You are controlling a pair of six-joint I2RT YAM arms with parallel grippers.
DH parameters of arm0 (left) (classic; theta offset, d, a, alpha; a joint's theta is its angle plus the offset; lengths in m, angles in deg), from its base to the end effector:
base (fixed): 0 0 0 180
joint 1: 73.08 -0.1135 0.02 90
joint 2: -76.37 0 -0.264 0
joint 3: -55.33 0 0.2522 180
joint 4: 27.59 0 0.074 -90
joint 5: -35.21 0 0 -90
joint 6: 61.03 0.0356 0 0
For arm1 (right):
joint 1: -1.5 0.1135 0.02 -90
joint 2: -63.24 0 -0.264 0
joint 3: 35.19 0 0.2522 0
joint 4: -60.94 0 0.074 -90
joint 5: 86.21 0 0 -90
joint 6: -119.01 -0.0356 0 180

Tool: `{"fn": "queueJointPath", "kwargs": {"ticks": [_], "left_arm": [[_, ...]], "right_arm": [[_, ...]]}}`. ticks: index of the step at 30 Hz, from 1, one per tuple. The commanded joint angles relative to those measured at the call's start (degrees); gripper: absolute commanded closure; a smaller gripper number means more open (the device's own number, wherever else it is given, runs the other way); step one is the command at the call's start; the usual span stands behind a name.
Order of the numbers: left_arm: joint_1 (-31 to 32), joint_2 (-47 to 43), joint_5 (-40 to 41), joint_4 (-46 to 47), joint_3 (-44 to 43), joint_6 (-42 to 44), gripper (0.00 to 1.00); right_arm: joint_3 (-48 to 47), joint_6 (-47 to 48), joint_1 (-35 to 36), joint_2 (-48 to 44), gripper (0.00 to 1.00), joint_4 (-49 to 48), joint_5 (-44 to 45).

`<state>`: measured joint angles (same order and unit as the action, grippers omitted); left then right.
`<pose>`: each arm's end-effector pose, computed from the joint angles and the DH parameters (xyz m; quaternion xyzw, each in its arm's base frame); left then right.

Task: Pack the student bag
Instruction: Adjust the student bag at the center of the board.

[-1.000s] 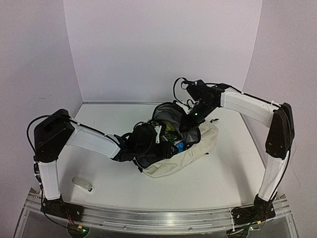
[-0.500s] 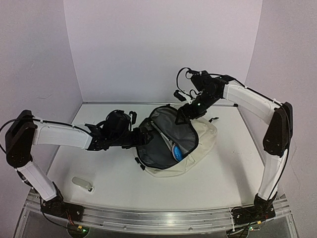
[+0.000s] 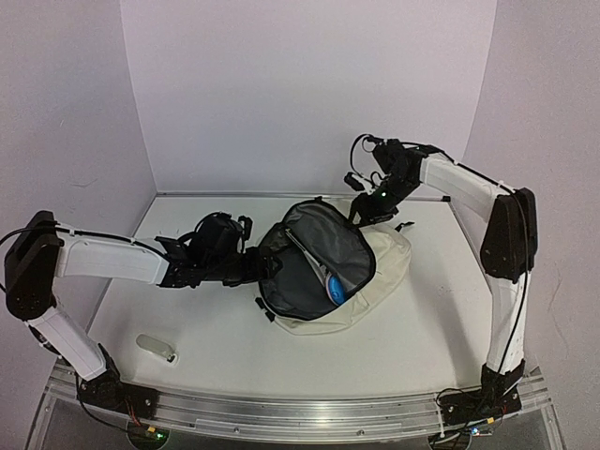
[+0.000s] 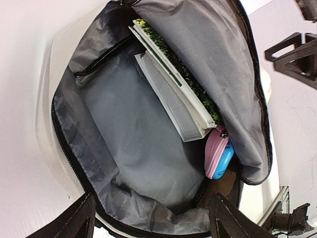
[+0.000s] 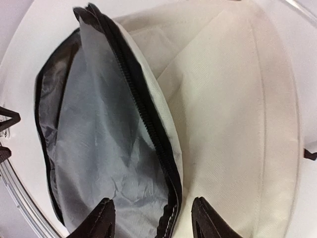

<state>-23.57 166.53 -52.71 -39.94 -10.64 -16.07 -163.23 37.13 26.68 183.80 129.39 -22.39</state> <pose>0.2210 -0.2568 0.2089 0.0267 0.8926 -0.3194 0.3170 0.4057 0.2081 0.2810 -0.3246 0.8871 0.2530 0.2089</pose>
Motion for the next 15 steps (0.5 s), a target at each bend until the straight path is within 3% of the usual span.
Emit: {"fn": "queueJointPath", "kwargs": {"ticks": [1,4,15], "left_arm": [[-0.46,-3.74,2.05,-0.79,1.68,-1.02,0.22],[-0.54,-4.41,1.99,-0.73,2.30,-1.55,0.22],[-0.57,-5.18,2.52,0.01,4.39,-2.47,0.22]], "right_arm": [[-1.63,0.20,0.62,3.51,0.48,0.72,0.02],[-1.94,0.04,0.64,5.43,0.51,0.61,0.12],[-2.69,-2.48,0.57,0.92,0.97,0.68,-3.54]]}}
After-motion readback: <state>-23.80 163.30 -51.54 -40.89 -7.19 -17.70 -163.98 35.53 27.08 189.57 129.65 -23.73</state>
